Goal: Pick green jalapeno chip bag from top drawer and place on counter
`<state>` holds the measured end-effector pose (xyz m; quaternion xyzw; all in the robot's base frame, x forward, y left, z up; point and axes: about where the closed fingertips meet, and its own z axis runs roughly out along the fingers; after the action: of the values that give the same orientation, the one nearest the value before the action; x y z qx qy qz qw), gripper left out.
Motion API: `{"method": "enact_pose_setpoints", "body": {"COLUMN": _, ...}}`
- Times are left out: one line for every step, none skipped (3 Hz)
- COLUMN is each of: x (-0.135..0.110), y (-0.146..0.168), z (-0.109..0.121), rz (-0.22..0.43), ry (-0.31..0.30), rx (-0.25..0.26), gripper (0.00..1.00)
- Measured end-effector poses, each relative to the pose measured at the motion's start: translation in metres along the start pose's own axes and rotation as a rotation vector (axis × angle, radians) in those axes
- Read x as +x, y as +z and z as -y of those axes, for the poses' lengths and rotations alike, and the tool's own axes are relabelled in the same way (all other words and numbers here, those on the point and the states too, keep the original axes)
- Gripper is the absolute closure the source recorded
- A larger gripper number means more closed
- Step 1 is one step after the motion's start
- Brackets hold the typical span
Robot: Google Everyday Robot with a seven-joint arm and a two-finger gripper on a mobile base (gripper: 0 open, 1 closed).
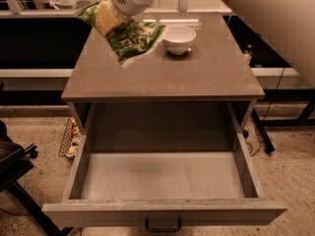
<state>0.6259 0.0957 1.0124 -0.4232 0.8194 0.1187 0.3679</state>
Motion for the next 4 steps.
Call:
{"method": "enact_pose_setpoints", "body": {"x": 0.001, "y": 0.0, "z": 0.0, "rz": -0.001, "ry": 0.001, "rx": 0.001, "gripper": 1.0}}
{"method": "enact_pose_setpoints", "body": {"x": -0.005, "y": 0.036, "z": 0.03, "rz": -0.02, "ry": 0.053, "rx": 0.049, "gripper": 1.0}}
{"method": "enact_pose_setpoints", "body": {"x": -0.007, "y": 0.075, "z": 0.071, "rz": -0.031, "ry": 0.144, "rx": 0.11, "gripper": 1.0}}
{"method": "enact_pose_setpoints", "body": {"x": 0.005, "y": 0.116, "z": 0.107, "rz": -0.015, "ry": 0.258, "rx": 0.14, "gripper": 1.0}}
